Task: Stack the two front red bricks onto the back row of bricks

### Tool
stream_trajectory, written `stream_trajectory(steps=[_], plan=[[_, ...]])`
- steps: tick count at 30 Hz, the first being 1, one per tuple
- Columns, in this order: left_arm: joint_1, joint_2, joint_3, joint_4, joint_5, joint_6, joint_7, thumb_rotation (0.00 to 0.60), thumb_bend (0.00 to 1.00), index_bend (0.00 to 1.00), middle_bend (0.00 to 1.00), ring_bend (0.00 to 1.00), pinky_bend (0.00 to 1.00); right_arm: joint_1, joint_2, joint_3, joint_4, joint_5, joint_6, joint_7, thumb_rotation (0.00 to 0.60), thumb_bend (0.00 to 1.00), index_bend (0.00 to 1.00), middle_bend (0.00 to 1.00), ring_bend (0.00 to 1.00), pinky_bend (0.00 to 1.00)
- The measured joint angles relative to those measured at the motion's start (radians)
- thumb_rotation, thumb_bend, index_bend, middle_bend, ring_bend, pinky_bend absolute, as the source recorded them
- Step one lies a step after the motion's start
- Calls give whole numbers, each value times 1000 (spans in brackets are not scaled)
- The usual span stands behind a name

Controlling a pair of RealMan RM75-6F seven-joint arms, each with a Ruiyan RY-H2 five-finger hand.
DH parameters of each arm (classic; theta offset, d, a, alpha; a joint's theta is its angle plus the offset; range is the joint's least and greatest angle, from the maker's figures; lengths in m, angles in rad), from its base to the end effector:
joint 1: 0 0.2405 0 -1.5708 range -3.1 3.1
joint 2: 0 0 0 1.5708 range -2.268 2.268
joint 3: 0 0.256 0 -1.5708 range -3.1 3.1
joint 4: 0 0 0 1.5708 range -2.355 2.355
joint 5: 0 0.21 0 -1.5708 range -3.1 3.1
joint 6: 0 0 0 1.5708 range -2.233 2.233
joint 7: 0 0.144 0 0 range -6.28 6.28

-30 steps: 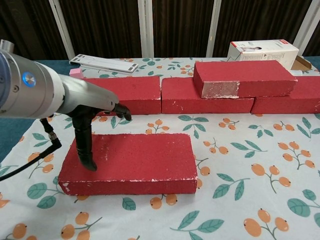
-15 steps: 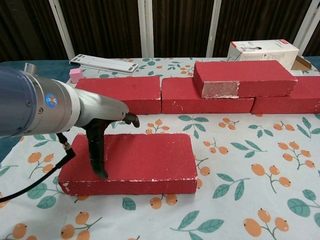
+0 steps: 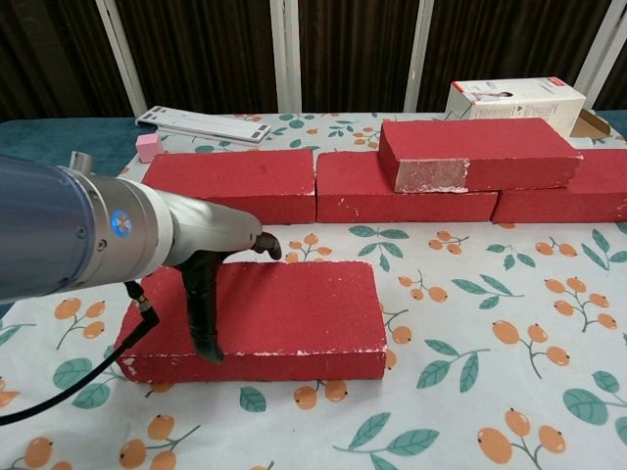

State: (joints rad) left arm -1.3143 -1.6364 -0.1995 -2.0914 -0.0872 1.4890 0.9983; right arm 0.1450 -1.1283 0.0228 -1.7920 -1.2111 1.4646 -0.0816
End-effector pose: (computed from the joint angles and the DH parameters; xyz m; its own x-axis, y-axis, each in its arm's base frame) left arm -0.0253 0.2539 -0.0374 0.6085 0.5800 0.5416 0.7746 -0.2859 -0.5641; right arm -0.3051 -0.1853 0.1442 0.2693 -0.0671 0.9607 -0.9383 0.2063 0.2775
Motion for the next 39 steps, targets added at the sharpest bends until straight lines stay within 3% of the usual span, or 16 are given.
stream_trajectory(steps=[17,21,33,39], plan=[[33,-64,4,58,52,26,54,600,0,0,1,0,0,-19,-1,33,2,-5,-21,6,600,69,0,0,0,0],[39,-77,6,70,51,35,79,600,0,16,50,0,0,-23,-2,40,3,-4,-27,10,600,68,0,0,0,0],[47,-102,-7,96,74,53,142,600,0,325,341,0,41,-34,-9,61,6,-3,-30,15,600,68,0,0,0,0],[55,-82,-9,91,115,85,160,600,7,365,389,0,49,-36,-12,65,9,-3,-38,13,600,68,0,0,0,0]])
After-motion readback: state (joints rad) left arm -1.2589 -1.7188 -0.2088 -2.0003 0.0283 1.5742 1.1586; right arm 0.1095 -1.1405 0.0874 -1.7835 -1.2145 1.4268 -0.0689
